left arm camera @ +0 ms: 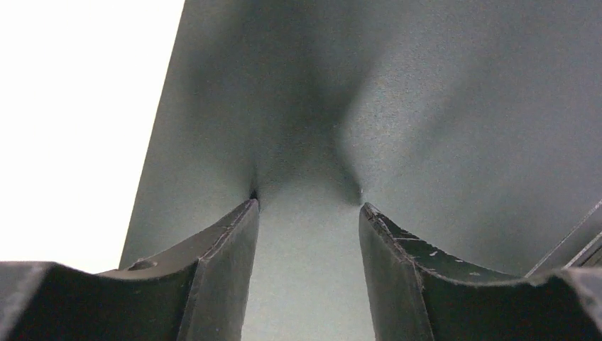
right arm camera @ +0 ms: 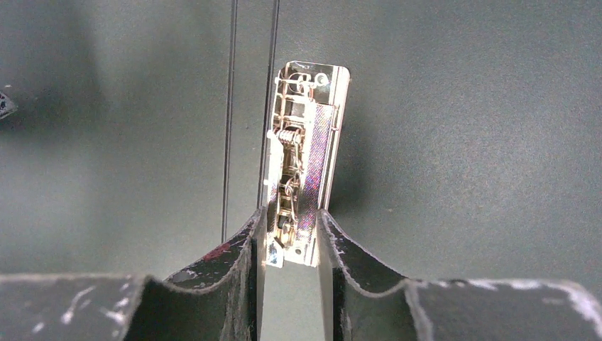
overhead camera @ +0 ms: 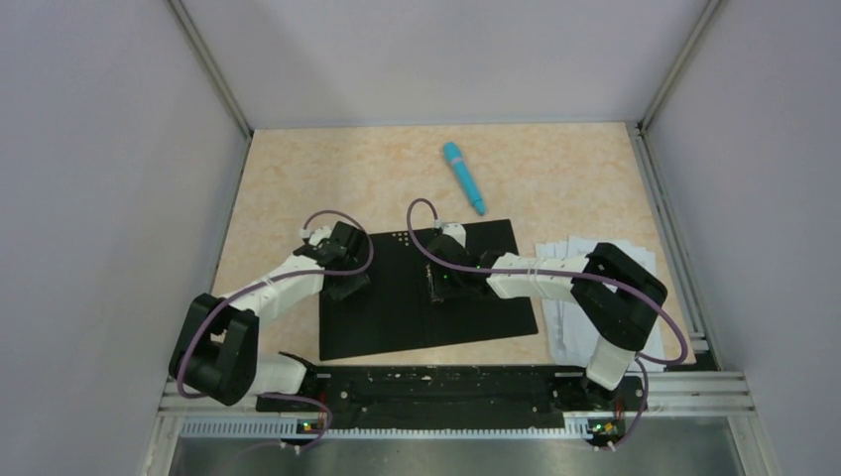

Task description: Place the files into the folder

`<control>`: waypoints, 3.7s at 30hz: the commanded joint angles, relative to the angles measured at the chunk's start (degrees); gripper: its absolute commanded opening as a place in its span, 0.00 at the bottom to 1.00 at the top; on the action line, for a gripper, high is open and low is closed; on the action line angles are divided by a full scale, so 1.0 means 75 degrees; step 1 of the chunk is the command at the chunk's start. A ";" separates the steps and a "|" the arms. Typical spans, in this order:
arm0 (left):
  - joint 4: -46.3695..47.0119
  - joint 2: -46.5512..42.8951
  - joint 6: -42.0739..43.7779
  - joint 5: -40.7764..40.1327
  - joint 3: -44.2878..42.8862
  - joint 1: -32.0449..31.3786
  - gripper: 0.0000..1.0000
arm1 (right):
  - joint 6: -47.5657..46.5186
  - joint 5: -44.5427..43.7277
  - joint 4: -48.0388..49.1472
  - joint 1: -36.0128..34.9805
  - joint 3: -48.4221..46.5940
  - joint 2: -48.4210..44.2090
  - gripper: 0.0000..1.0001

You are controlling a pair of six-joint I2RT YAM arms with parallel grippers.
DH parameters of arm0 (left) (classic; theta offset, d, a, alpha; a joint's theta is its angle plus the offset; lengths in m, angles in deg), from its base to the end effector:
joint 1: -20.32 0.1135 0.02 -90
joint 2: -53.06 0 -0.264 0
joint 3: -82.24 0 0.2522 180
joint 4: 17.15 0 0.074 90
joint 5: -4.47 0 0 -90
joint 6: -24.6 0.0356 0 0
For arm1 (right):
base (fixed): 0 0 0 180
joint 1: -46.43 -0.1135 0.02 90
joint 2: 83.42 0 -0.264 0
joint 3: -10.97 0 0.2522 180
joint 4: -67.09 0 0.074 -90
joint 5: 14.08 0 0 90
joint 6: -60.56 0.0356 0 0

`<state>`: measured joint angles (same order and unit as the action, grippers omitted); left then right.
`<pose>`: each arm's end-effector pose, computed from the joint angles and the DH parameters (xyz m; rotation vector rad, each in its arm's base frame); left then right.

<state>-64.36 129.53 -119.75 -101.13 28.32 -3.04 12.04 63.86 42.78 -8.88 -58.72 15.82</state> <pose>0.2137 -0.0819 0.1719 -0.7845 2.5827 -0.0143 0.2030 0.2802 0.1618 -0.2185 2.5276 0.4407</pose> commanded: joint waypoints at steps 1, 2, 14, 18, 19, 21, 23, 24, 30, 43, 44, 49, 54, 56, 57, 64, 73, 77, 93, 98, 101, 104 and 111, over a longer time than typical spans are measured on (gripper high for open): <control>-0.0162 0.0122 -0.0355 -0.0512 0.0081 -0.0120 0.60 | -0.0272 -0.0010 -0.0476 0.0167 -0.0141 -0.0206 0.30; -0.0174 0.0197 -0.0410 -0.0572 0.0064 -0.0156 0.60 | -0.0312 0.0012 -0.0490 0.0162 -0.0185 -0.0243 0.33; -0.0559 0.0668 -0.0649 -0.1156 -0.0131 -0.0287 0.61 | -0.0774 -0.0134 -0.1079 0.0034 -0.0764 -0.0807 0.50; -0.0514 0.0701 -0.0630 -0.1096 -0.0119 -0.0295 0.61 | -0.0808 -0.0320 -0.1315 -0.0158 -0.0862 -0.0767 0.41; -0.0503 0.0713 -0.0639 -0.1072 -0.0112 -0.0295 0.61 | -0.0817 -0.0315 -0.1342 -0.0226 -0.0883 -0.0719 0.39; -0.0471 0.0724 -0.0651 -0.1038 -0.0078 -0.0294 0.61 | -0.0782 -0.0314 -0.1363 -0.0325 -0.0925 -0.0564 0.32; -0.0426 0.0727 -0.0657 -0.0979 -0.0022 -0.0295 0.61 | -0.0755 -0.0272 -0.1368 -0.0396 -0.1000 -0.0436 0.27; -0.0407 0.0734 -0.0659 -0.0969 -0.0002 -0.0293 0.61 | -0.0743 -0.0257 -0.1368 -0.0423 -0.1017 -0.0353 0.25; -0.0336 0.0860 -0.0643 -0.0924 0.0073 -0.0290 0.61 | -0.0713 -0.0213 -0.1371 -0.0531 -0.1028 -0.0112 0.20; -0.0311 0.1041 -0.0636 -0.0923 0.0095 -0.0291 0.62 | -0.0628 -0.0235 -0.1310 -0.0687 -0.0990 0.0125 0.17; -0.0309 0.1046 -0.0640 -0.0922 0.0104 -0.0277 0.62 | -0.0612 -0.0248 -0.1312 -0.0685 -0.0975 0.0164 0.17; -0.0321 0.1065 -0.0640 -0.0966 0.0130 -0.0278 0.62 | -0.0578 -0.0364 -0.1323 -0.0693 -0.0929 0.0193 0.14; -0.0309 0.1193 -0.0652 -0.0957 0.0136 -0.0284 0.63 | -0.0554 -0.0419 -0.1393 -0.0728 -0.0863 0.0275 0.13; -0.0311 0.1218 -0.0646 -0.0962 0.0126 -0.0284 0.63 | -0.0518 -0.0439 -0.1389 -0.0743 -0.0835 0.0326 0.13; -0.0310 0.1216 -0.0638 -0.0969 0.0125 -0.0285 0.64 | -0.0500 -0.0468 -0.1394 -0.0752 -0.0815 0.0342 0.13; -0.0376 0.1297 -0.0585 -0.0984 0.0044 -0.0272 0.63 | -0.0320 -0.0664 -0.1469 -0.0750 -0.0671 0.0445 0.09; -0.0462 0.1400 -0.0480 -0.0953 -0.0046 -0.0188 0.64 | 0.0099 -0.0945 -0.1847 -0.0749 -0.0387 0.0599 0.00; -0.0476 0.1395 -0.0436 -0.0945 -0.0038 -0.0156 0.63 | 0.0199 -0.0934 -0.1820 -0.0755 -0.0295 0.0584 0.00; -0.0450 0.1383 -0.0406 -0.0835 -0.0029 -0.0156 0.63 | -0.0616 -0.0951 -0.1482 -0.0664 -0.1057 -0.0024 0.22; -0.0440 0.1293 -0.0357 -0.0827 0.0000 -0.0156 0.63 | -0.0824 -0.0888 -0.1492 -0.0536 -0.1241 0.0213 0.22; -0.0457 0.1269 -0.0326 -0.0846 0.0028 -0.0155 0.63 | -0.0866 -0.0772 -0.1444 -0.0531 -0.1331 0.0321 0.22; -0.0443 0.1237 -0.0324 -0.0830 0.0041 -0.0154 0.63 | -0.0835 -0.0683 -0.1462 -0.0536 -0.1369 0.0479 0.21; -0.0433 0.1258 -0.0312 -0.0804 0.0049 -0.0153 0.63 | -0.0799 -0.0597 -0.1440 -0.0546 -0.1379 0.0544 0.21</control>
<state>-66.00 136.04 -123.14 -107.90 25.35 -4.57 6.51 58.79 31.37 -13.03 -67.09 19.06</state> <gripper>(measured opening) 0.631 0.208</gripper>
